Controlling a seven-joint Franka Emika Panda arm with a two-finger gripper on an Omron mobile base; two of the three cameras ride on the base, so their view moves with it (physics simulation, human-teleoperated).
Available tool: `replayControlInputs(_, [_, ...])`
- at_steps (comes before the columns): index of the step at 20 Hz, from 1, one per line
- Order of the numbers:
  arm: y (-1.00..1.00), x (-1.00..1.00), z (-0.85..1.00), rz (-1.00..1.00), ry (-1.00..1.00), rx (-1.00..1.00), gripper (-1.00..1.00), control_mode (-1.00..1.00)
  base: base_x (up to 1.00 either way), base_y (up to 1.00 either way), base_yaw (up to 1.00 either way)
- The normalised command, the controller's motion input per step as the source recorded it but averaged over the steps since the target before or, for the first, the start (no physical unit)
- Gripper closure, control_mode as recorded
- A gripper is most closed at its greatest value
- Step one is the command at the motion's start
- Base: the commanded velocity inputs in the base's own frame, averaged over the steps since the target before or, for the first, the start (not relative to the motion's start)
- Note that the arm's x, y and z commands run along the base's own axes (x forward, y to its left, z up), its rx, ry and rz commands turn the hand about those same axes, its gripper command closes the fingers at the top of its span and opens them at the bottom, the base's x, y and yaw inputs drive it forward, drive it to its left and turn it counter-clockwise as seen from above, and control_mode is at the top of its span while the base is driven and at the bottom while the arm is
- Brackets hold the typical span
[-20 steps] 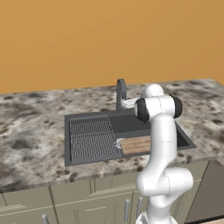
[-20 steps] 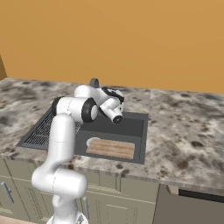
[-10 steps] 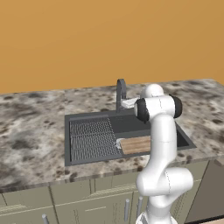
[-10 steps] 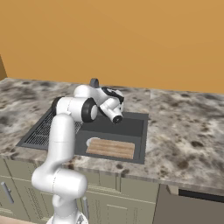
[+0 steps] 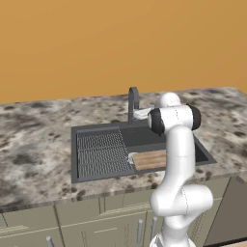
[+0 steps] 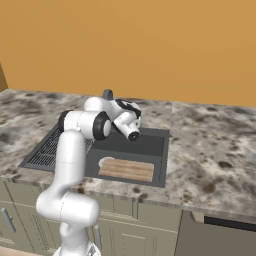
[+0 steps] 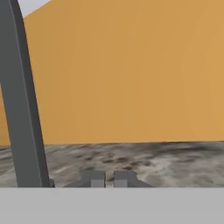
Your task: Turn on the sink faucet with hot water and rinse the cutting board for ten seconds, then turn off the faucet. Push the cutting board to reach the water if necessary.
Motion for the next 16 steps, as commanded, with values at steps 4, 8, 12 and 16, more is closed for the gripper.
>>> replayControlInputs(4, [-0.36, 0.00, 0.00, 0.00, 0.03, 0.00, 1.00, -1.00, 0.00, 0.00, 0.00])
replayControlInputs(8, [-0.67, 0.00, 0.00, 0.00, 0.03, 0.00, 1.00, -1.00, 0.00, 0.00, 0.00])
replayControlInputs(12, [-0.84, 0.00, 0.00, 0.01, 0.01, 0.02, 1.00, -1.00, 0.00, 0.00, 0.00])
replayControlInputs(16, [-0.83, 0.06, 0.00, 0.00, 0.01, 0.02, 1.00, -1.00, 0.00, 0.00, 0.00])
